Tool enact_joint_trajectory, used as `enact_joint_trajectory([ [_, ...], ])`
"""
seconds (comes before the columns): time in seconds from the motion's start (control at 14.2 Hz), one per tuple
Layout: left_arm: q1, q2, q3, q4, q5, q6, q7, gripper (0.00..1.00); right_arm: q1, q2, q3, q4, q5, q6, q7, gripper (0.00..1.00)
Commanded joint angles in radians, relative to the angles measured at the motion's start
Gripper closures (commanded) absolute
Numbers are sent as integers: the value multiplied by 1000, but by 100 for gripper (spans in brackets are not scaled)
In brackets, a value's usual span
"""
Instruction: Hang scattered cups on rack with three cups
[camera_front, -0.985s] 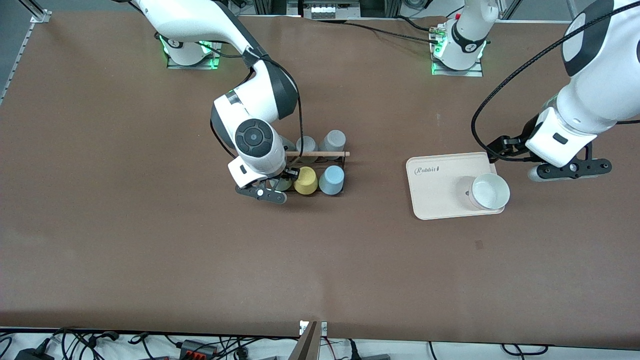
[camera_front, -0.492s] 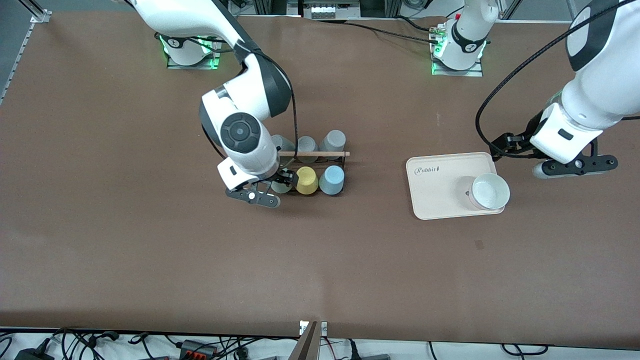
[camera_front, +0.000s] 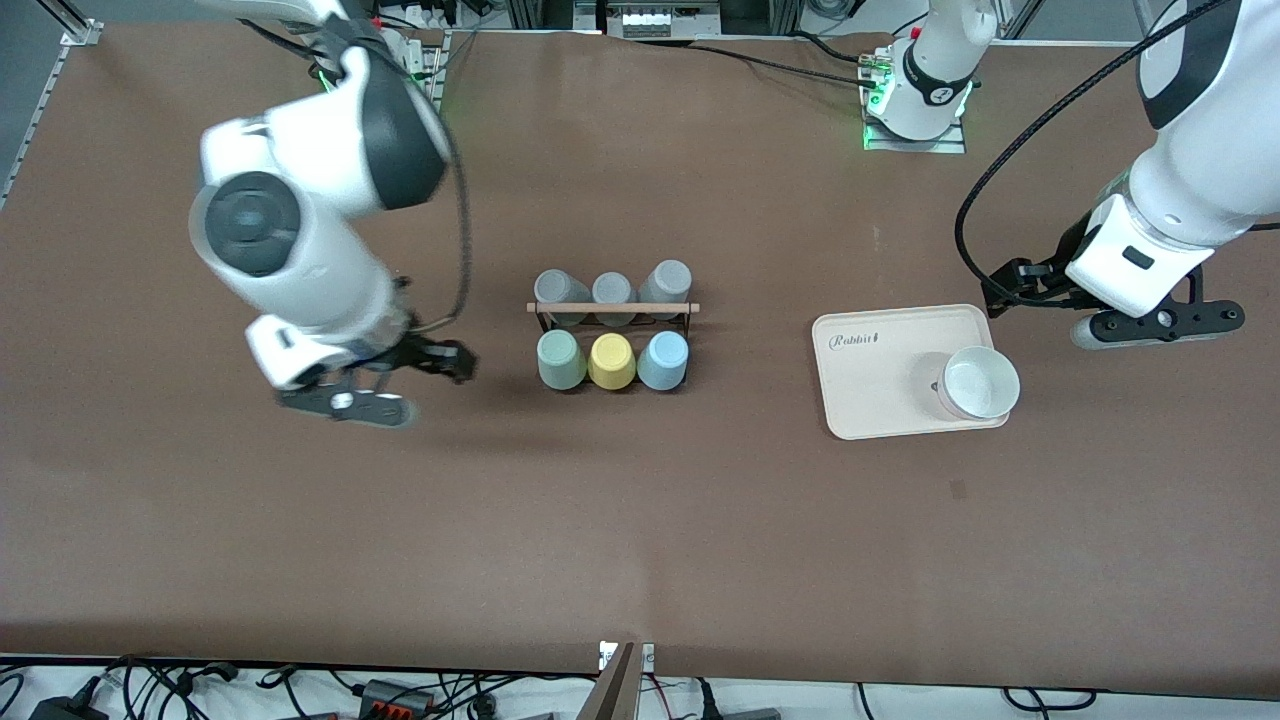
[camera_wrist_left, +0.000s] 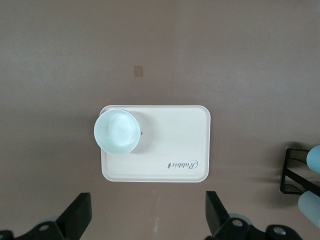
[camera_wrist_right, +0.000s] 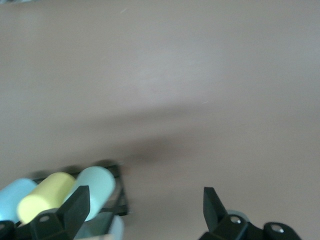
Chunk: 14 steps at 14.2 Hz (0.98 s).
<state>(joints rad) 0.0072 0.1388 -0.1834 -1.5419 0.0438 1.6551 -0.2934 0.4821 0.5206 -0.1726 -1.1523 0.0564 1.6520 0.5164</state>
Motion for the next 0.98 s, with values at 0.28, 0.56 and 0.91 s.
enact_joint_trajectory([
  [0.28, -7, -19, 2, -10, 13, -8, 14, 0, -115, -108, -93, 22, 0, -145, -251, 0],
  [0.56, -10, -19, 2, -10, 13, -8, 14, 0, -226, -233, -93, -116, -1, -147, -381, 0],
  [0.91, -13, -19, 1, -10, 13, -8, 7, 0, -257, -290, -93, -182, -3, -147, -420, 0],
])
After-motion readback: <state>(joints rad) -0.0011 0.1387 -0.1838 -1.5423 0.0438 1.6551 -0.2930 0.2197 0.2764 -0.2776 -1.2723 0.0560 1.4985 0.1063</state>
